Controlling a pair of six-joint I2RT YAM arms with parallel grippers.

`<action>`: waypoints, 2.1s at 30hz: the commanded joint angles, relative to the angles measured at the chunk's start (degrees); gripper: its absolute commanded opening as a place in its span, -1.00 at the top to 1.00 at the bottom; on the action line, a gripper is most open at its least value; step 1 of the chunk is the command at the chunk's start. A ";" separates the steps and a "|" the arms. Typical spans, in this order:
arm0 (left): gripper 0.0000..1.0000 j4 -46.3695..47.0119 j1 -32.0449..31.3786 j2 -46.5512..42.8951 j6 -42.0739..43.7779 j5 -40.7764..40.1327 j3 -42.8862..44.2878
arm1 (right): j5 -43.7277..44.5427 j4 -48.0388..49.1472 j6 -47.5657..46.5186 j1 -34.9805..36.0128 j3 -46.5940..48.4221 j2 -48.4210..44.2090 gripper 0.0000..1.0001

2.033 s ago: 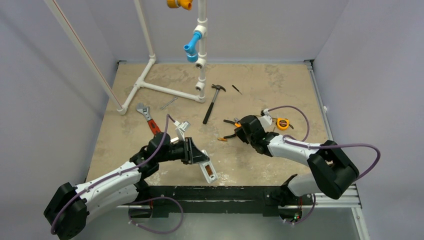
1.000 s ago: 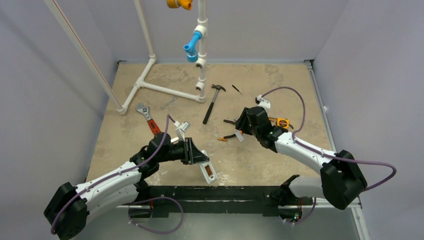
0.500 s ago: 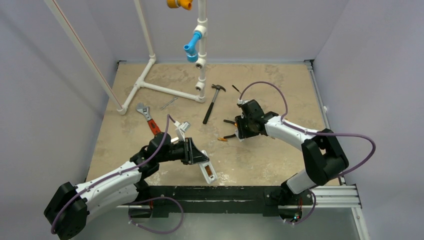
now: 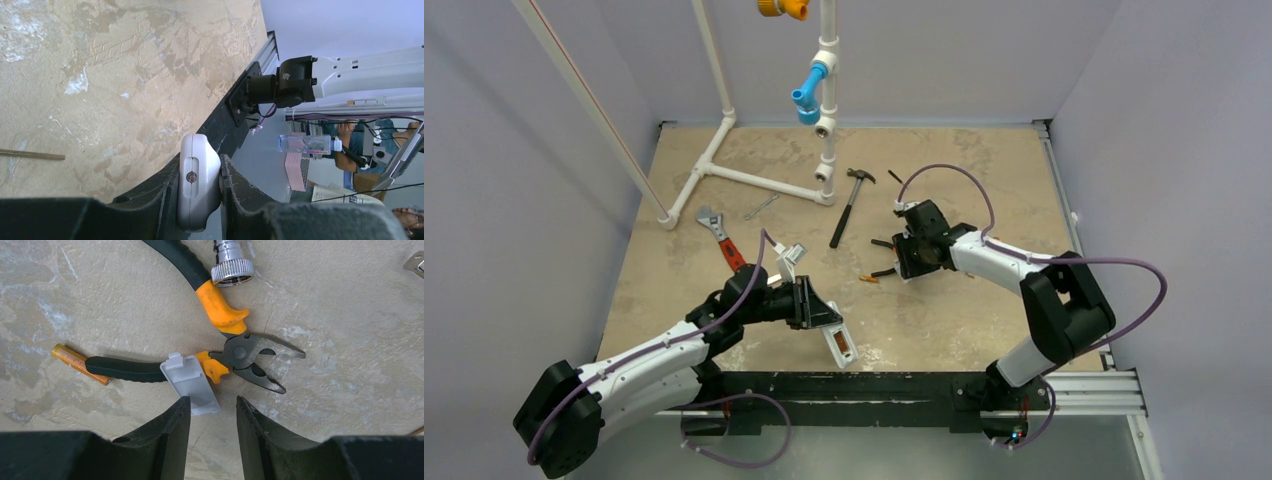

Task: Load the batteries into the remote control
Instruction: Pick up the battery cover at the center of the board.

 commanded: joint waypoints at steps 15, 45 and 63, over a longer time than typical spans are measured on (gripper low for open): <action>1.00 0.03 -0.20 -0.68 1.45 0.29 2.62 | -3.45 3.29 -1.28 -0.49 1.71 1.76 0.29; 1.00 -0.63 -0.25 -0.96 1.44 -0.48 1.94 | -7.87 7.30 -0.49 -0.53 0.07 4.40 0.76; 1.00 -0.34 -0.24 -0.38 1.23 -0.76 1.97 | -10.17 5.74 -1.41 -0.54 -0.50 -0.94 0.95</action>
